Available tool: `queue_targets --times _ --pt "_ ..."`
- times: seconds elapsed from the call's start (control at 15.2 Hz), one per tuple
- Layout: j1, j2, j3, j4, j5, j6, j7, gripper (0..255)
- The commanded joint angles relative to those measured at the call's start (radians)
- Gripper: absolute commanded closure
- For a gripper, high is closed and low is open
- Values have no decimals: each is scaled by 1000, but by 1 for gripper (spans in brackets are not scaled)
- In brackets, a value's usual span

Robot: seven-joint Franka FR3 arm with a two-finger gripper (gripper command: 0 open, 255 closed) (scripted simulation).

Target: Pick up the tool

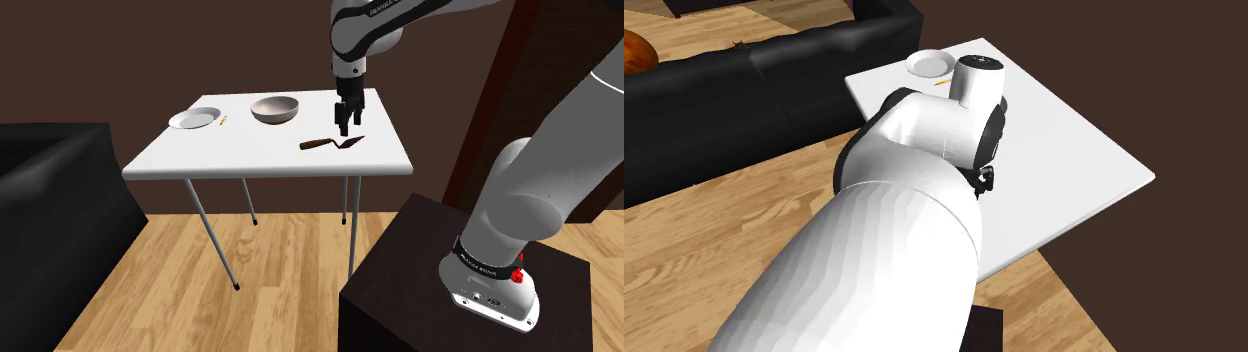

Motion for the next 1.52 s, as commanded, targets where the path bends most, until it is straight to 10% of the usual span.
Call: queue_targets --times 0.0,0.66,0.73,1.45 --pt "9 74 -11 27 20 49 -48 0" --pt "9 125 -17 -31 31 157 -62 0" --pt "9 126 -17 -32 31 159 -63 255" --pt "9 112 -16 -16 28 130 -59 255"
